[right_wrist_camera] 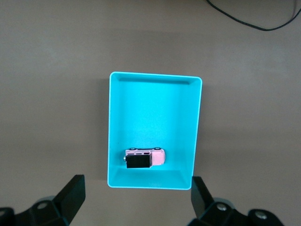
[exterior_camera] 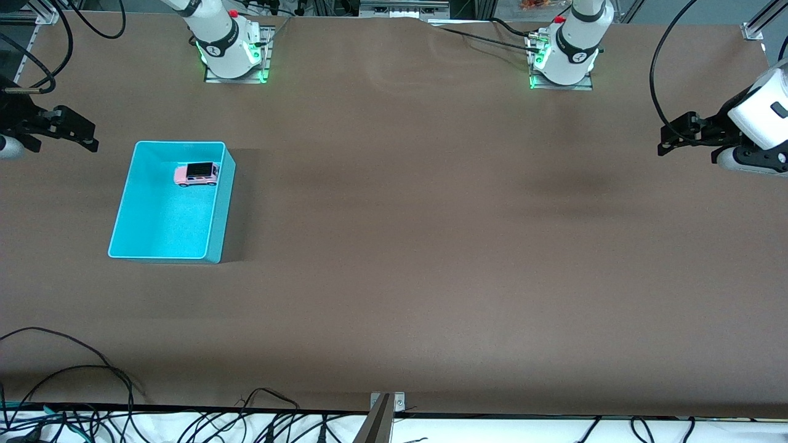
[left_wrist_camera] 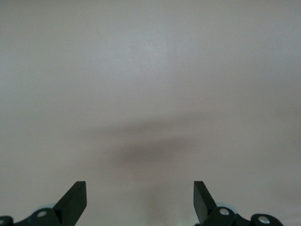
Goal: Wind and store pink jeep toy
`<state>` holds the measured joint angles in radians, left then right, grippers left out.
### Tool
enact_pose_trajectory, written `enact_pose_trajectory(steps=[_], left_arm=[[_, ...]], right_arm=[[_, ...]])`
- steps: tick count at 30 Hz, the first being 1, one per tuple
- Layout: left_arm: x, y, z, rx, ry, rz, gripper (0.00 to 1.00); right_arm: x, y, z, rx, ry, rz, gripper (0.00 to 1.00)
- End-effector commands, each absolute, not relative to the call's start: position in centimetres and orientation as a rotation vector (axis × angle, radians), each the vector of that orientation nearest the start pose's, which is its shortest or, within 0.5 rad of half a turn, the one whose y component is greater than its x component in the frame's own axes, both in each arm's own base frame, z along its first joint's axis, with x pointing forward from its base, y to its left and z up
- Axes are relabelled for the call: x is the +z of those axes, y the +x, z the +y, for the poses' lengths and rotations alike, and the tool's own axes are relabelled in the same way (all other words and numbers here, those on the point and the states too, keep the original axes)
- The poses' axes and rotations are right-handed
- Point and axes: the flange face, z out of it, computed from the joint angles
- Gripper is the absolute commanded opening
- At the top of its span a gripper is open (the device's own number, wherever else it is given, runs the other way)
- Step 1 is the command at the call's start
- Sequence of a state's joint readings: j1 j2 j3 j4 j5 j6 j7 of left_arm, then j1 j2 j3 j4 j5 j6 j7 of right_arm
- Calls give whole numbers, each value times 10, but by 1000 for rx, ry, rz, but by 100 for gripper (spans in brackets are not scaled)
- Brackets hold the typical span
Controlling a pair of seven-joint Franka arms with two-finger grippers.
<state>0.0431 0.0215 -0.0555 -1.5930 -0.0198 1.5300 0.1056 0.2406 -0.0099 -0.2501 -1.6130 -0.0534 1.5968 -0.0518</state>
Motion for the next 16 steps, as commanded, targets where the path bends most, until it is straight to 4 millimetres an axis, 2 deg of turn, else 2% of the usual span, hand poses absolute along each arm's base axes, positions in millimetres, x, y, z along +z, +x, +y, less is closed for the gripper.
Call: enact_pose_trajectory(steps=[1,16], left_arm=[[602,551,-9,111,-3167,219,100],[604,551,-16,107,-3164,236,100]], right_arm=[[618,555,-11,3,-3208,-59,100],[618,555,-11,3,-3206,-56,100]])
